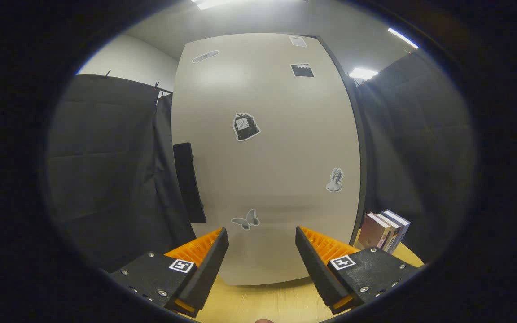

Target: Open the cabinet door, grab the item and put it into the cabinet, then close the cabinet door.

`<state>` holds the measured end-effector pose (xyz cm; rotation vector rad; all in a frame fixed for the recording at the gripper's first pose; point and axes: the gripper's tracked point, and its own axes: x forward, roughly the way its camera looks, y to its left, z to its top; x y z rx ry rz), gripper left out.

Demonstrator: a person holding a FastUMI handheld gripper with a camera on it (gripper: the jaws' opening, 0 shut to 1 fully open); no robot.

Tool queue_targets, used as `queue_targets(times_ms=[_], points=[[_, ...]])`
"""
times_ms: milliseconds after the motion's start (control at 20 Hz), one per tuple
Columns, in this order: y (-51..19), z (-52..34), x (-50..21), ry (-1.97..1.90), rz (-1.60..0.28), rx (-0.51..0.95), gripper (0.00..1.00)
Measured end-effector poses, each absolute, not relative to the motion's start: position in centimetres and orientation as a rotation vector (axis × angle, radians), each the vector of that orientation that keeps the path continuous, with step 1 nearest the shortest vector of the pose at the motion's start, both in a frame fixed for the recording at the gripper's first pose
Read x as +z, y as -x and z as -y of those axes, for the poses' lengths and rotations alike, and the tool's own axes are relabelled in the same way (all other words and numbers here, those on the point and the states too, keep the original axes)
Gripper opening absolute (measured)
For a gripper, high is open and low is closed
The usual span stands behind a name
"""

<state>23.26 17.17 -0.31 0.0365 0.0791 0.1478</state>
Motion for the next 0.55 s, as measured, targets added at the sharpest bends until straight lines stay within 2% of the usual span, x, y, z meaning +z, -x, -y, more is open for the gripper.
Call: queue_targets(times_ms=[550], points=[[-23.54,-16.42,0.63,-0.031,-0.050,0.151,0.94]])
